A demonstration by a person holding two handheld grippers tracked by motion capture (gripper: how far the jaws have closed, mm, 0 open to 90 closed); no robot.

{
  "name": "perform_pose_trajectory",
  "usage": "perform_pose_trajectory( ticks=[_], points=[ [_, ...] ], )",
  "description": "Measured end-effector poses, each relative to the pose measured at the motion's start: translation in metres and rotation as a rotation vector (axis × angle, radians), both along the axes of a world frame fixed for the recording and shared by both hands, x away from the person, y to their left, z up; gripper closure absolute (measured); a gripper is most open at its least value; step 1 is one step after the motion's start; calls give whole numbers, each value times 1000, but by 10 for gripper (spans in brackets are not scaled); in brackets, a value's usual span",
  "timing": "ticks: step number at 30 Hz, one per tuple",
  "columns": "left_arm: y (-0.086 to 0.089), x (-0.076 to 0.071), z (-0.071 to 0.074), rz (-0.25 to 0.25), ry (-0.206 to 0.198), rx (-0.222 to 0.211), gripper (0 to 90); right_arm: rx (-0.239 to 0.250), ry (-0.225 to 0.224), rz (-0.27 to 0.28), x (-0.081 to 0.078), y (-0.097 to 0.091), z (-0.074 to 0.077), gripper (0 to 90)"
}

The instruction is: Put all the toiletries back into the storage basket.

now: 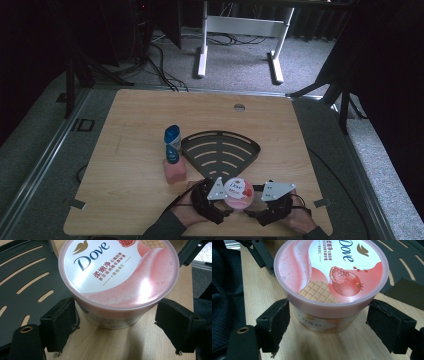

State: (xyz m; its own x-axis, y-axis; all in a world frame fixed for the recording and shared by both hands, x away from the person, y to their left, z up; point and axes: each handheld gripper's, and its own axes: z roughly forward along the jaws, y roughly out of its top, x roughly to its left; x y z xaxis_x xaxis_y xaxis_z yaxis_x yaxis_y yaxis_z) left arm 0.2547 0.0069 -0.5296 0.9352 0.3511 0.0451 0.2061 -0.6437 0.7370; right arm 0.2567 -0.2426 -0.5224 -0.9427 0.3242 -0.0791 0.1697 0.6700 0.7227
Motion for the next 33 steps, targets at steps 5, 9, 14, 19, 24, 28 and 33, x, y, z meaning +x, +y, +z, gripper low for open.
perform_pose_trajectory(
  ticks=[5,9,14,19,24,28,33],
  points=[
    [0,1,2,3,6,-8,176,2,-13,0,0,0,3,189],
    [1,1,4,8,5,-9,176,2,-27,4,0,0,5,189],
    [2,2,5,11,7,-10,175,-1,-42,7,0,2,8,189],
    [2,3,8,14,-4,-3,175,1,-47,12,2,2,10,189],
    [2,4,10,17,-15,2,175,0,-50,12,3,3,11,189],
    [2,6,12,25,-18,7,175,2,-57,12,7,3,12,188],
    [2,8,12,36,-21,20,175,-11,-63,9,10,6,12,188]
  ],
)
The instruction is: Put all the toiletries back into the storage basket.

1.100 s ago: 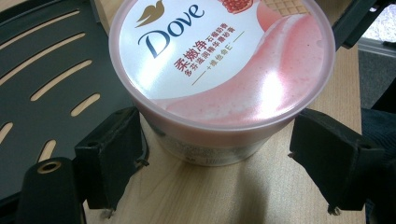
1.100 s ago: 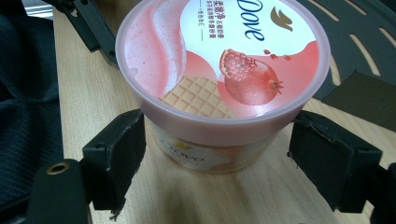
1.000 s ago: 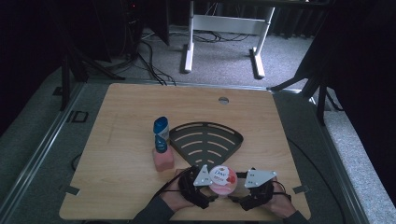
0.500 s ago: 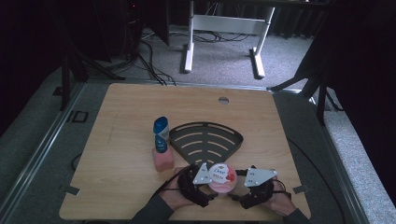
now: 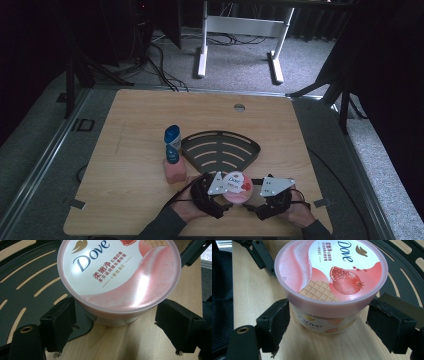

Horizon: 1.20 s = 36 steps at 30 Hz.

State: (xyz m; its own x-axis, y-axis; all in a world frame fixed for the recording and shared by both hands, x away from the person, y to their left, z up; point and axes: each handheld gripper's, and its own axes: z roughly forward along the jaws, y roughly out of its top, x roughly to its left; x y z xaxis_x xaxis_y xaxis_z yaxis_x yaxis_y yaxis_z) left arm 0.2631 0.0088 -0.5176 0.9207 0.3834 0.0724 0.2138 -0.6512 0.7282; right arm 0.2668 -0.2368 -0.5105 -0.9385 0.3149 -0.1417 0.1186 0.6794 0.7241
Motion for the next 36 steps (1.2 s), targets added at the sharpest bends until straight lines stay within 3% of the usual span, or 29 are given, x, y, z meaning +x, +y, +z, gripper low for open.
perform_pose_trajectory(
  ticks=[16,36],
  points=[
    [6,7,3,49,-15,4,174,-1,-21,7,12,9,2,187],
    [11,17,7,114,-35,41,174,-16,-29,27,33,21,4,184]
  ],
)
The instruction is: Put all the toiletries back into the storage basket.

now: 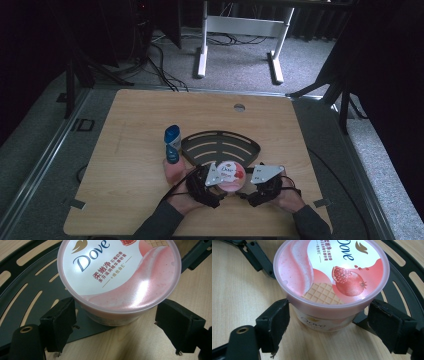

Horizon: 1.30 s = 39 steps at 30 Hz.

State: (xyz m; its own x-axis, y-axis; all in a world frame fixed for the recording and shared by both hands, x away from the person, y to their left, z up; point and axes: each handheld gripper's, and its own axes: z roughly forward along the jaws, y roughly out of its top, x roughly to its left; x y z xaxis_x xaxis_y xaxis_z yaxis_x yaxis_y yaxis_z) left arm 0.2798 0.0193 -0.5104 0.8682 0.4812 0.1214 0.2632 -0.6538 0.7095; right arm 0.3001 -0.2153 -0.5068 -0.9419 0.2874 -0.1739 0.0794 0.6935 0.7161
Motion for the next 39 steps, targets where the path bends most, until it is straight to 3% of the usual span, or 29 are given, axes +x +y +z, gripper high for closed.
perform_pose_trajectory(
  ticks=[13,39],
  points=[
    [-1,8,1,36,-18,29,175,-7,2,-7,14,5,-2,182],
    [-1,23,-1,116,-5,15,173,-28,11,-6,36,13,-1,182]
  ],
)
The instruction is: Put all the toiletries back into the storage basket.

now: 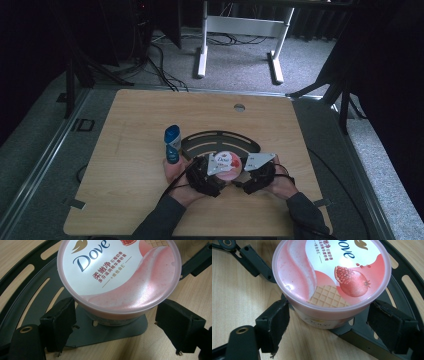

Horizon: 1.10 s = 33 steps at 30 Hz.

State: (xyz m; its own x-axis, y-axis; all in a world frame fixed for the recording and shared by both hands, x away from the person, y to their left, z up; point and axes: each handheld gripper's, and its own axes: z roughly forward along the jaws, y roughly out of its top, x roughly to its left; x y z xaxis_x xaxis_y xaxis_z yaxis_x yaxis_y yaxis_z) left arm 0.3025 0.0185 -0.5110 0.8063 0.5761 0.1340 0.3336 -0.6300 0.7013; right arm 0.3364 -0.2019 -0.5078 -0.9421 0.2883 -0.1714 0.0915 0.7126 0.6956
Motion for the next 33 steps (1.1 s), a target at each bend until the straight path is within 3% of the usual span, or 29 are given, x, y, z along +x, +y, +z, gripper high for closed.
perform_pose_trajectory(
  ticks=[25,33],
  points=[
    [-5,16,-3,32,24,-34,173,8,12,-30,15,-5,-1,184],
    [-7,21,-4,39,22,-27,173,14,21,-38,20,-5,-3,185]
  ],
)
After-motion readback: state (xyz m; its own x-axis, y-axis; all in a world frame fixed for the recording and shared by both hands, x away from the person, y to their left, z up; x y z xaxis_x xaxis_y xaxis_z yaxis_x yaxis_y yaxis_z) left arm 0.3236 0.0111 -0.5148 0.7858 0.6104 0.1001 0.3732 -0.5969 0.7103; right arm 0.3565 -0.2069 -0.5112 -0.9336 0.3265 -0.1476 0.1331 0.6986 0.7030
